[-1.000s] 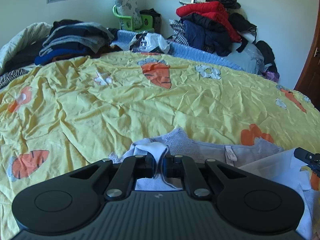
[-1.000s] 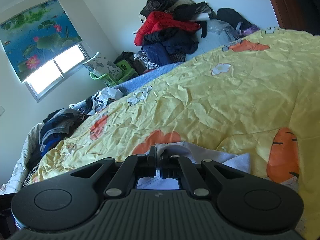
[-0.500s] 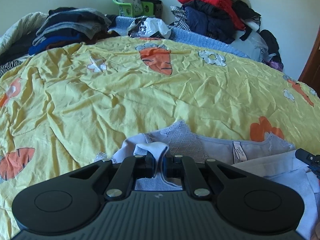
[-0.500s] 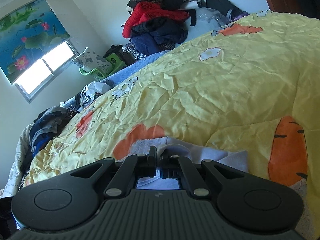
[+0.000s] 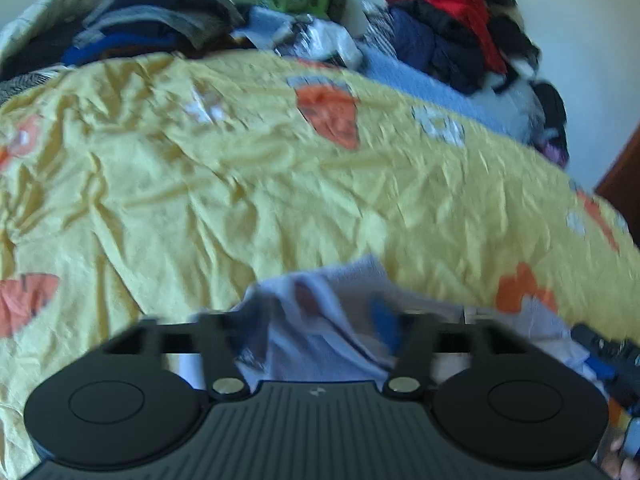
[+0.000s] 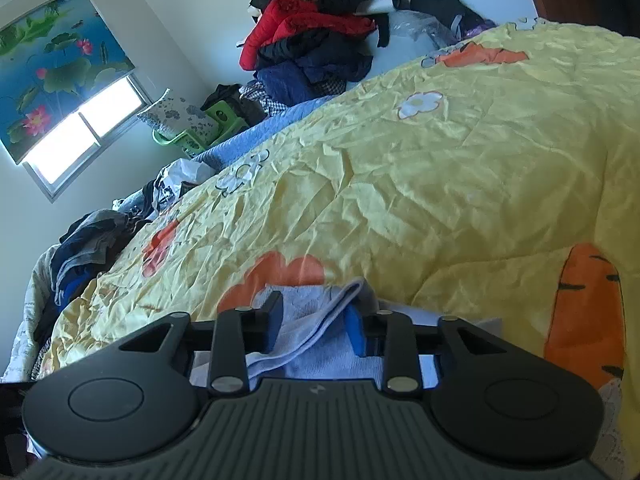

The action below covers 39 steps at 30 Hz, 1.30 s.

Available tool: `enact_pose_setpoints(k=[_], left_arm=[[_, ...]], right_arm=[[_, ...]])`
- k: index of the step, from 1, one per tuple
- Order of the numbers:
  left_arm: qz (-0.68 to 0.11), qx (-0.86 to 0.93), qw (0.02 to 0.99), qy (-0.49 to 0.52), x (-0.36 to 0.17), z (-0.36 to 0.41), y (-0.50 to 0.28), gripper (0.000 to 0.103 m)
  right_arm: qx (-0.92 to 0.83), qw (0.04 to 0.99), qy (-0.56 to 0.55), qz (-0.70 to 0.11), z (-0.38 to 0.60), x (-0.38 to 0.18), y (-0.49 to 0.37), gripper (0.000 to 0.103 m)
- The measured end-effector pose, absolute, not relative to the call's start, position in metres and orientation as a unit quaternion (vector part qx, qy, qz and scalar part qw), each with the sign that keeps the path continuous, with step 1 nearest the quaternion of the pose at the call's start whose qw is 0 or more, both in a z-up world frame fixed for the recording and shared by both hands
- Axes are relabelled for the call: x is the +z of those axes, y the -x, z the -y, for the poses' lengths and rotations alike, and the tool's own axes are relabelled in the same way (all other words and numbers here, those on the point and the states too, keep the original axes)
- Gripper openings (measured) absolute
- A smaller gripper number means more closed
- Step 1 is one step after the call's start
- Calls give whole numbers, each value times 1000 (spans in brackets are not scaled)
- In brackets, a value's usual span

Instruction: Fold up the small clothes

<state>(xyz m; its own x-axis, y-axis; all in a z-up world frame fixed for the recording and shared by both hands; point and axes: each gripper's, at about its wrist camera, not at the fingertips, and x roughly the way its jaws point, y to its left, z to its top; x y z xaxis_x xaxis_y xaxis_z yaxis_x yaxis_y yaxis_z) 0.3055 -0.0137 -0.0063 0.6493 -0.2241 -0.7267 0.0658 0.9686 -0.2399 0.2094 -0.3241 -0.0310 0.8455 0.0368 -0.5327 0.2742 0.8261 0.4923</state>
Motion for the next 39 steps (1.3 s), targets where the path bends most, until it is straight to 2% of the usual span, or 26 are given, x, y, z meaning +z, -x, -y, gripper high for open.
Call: enact_pose_setpoints(k=[3,12,16,20,23,26,30,32,34,36,39], left_arm=[[-386,-64,914,108,4,5,-305,75],[-365,-30,926,91,11,-19,-287,75],[-351,-20,932,85,14,-25,-272,75],[-343,-43,937,56,18,-19,-259,75],[-347,-44,936,44,17,-10,-255,75],[-354,-53,933,38,13,-3,-253,75],[-362,-73,929,-1,5,15,-250,75],[-358,-85,929,-26,2,25,-246,75],[-358,-88,929,-43,-3,32,-247,78],[-361,-78,928,-45,-8,35,-250,79],[-375,-84,923,-32,-13,38,-254,79]], right_arm=[[-66,915,-298,-263,328,-30,-212,48],[-89,932,-282,-210,338,-5,-202,49],[19,942,-224,-251,310,1,-193,48],[191,900,-168,-354,270,-10,-202,49],[196,897,-69,-390,232,-17,-218,50],[159,915,-25,-370,214,-15,-244,50],[19,943,-41,-329,230,-1,-283,56],[-21,946,-87,-312,251,9,-283,58],[-14,948,-136,-286,271,19,-267,68],[-2,953,-126,-277,279,24,-250,81],[45,942,-88,-321,276,16,-240,83]])
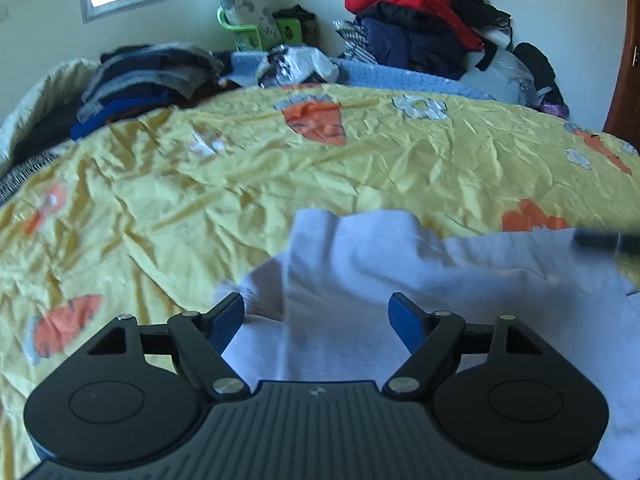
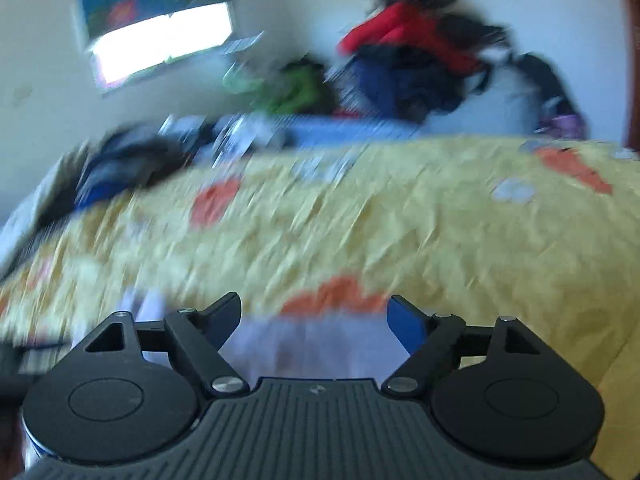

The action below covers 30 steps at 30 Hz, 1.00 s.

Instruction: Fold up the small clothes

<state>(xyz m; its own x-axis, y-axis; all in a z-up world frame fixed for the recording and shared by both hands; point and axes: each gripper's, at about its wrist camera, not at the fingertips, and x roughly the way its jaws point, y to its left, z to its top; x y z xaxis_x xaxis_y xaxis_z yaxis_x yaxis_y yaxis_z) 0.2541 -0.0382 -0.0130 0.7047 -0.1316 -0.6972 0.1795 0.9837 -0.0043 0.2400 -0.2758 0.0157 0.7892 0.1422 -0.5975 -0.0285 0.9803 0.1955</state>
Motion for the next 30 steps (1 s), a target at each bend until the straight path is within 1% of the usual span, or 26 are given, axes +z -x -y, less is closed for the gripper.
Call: enact_pose_setpoints(k=[1,3,4,5,6,8,9,10,11,12,13,15,16,17,18,19,21,23,24,26,29,30], left_arm=[[-379,-84,921,-33,-15,40,-254,79],[-382,-74,920,-44,-19,43,-252,79],[-383,-71,920,-48,-20,43,-251,79],[-382,-71,920,-50,-21,43,-247,79],[-379,-71,921,-51,-21,42,-244,79],[-370,-69,925,-54,-20,38,-237,79],[-364,-67,927,-55,-19,37,-235,79],[-360,-64,929,-57,-19,37,-234,79],[-356,-59,931,-60,-19,38,-234,79],[-357,-55,930,-64,-20,39,-235,80],[-360,-51,929,-68,-22,40,-236,80],[-361,-47,928,-77,-25,43,-234,79],[-359,-45,929,-80,-26,43,-231,80],[-357,-45,930,-81,-27,42,-229,80],[-356,-46,930,-80,-26,40,-226,80],[-356,-48,930,-78,-25,38,-224,80],[-355,-53,931,-70,-24,32,-218,80],[-355,-53,931,-62,-24,28,-212,81],[-355,-55,931,-59,-24,26,-210,81],[-355,-59,932,-52,-26,23,-205,81],[-356,-55,931,-49,-31,22,-200,86],[-355,-55,932,-49,-32,21,-199,87]], right_arm=[[75,928,-93,-354,276,8,-243,81],[103,907,-122,-389,278,-6,-250,81],[108,898,-135,-405,281,-14,-258,78],[92,900,-135,-404,282,-18,-262,73],[46,911,-128,-388,287,-19,-266,71],[-50,923,-141,-356,296,-11,-264,71],[-54,924,-163,-340,298,-7,-258,70],[-13,926,-190,-327,298,-4,-253,71],[42,921,-206,-328,293,-3,-252,74],[100,910,-206,-345,281,-5,-252,73],[123,905,-185,-362,270,-7,-253,73],[98,907,-92,-398,243,-16,-258,73],[62,912,-31,-404,232,-24,-262,73],[41,918,1,-395,226,-28,-263,76],[4,925,30,-380,224,-29,-261,81],[-35,928,45,-369,224,-27,-259,82],[-95,935,58,-336,224,-19,-246,85],[-64,948,42,-309,223,-9,-224,88],[-37,950,30,-310,222,-7,-213,91],[12,941,26,-337,217,-13,-199,91],[43,925,34,-375,209,-28,-193,91],[35,927,39,-371,210,-32,-192,94]])
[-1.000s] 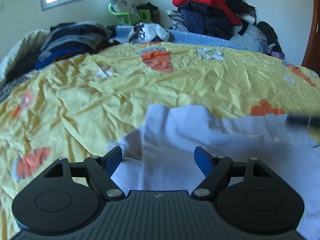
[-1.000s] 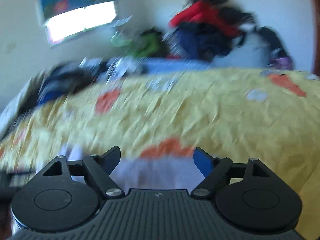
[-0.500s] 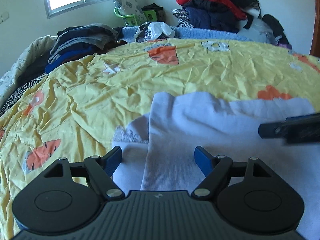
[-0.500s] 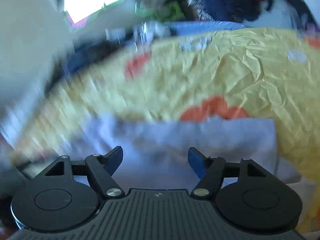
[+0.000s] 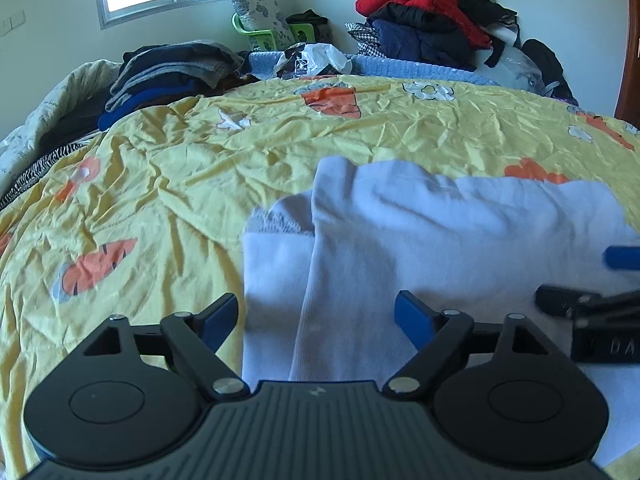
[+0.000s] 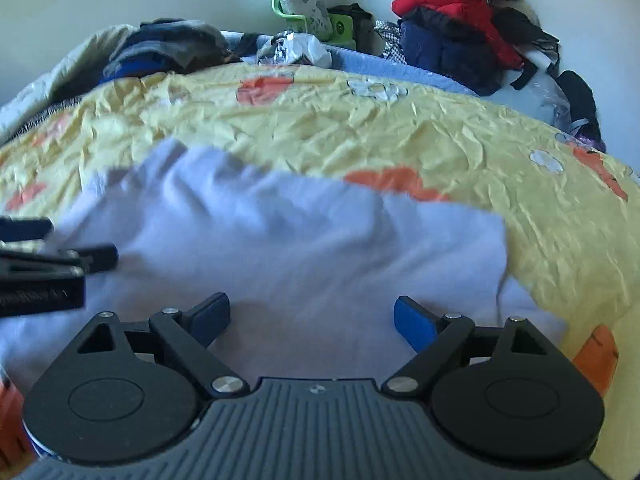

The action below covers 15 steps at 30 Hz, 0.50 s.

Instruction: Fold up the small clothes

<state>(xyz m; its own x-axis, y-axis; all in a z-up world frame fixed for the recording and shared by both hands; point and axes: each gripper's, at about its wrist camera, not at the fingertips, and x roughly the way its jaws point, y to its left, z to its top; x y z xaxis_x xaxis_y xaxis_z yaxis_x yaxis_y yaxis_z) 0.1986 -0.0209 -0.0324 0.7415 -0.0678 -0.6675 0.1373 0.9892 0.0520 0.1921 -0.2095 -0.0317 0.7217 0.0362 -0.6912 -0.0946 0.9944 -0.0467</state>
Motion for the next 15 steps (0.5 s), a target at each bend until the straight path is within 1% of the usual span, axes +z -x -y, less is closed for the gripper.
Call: enact_pose_setpoints(k=[1,2,3,4,6,9,11,12,14,15], left_arm=[[-355,-56,932,-47,-33,19,-196,87],[-354,-58,932,-46,-32,18,-194,87],[-354,-58,932,-45,-31,16,-191,87],[-354,-58,933,-41,-31,13,-188,87],[-357,-60,932,-27,-30,8,-182,87],[-362,-64,930,-20,-34,3,-173,88],[-358,-63,931,-21,-37,1,-166,91],[-358,-62,931,-23,-38,0,-163,93],[-355,-62,933,-15,-42,-4,-156,94],[-354,-62,933,-9,-44,-5,-153,96]], right_arm=[[22,929,40,-367,209,-30,-190,96],[-7,929,32,-368,213,-28,-188,94],[-28,930,23,-366,210,-25,-187,90],[-37,934,11,-356,208,-18,-179,90],[-5,942,4,-335,201,-13,-158,94],[12,939,20,-342,188,-19,-138,96],[0,935,37,-353,183,-26,-132,96],[-2,932,39,-360,182,-32,-128,98],[-4,935,32,-354,179,-37,-124,100],[-8,936,29,-350,179,-37,-119,101]])
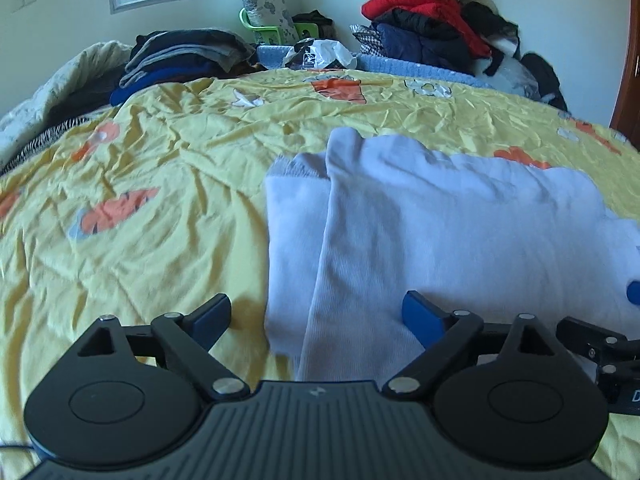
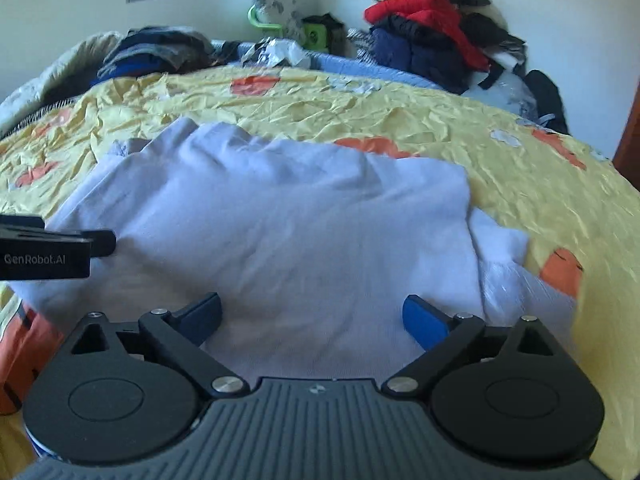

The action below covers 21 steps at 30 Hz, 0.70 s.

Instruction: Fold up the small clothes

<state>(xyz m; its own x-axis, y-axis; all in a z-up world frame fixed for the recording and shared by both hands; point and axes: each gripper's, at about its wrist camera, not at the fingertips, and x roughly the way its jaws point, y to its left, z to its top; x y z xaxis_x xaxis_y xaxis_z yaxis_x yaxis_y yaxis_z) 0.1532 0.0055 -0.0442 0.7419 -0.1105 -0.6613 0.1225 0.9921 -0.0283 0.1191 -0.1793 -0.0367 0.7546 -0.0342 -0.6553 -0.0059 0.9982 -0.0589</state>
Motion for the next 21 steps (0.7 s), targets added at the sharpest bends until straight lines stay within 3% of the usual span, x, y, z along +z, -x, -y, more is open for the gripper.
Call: enact_pose_setpoints(k=[5,21], left_arm=[[-338,-61,939,-1,-51,-10,-142,99],[-335,-53,940,15,-53,-14,-139,102]], right_arm=[[-15,948,26,-316,176,-52,-101,103],[-15,950,15,-312,177,-51,-97,102]])
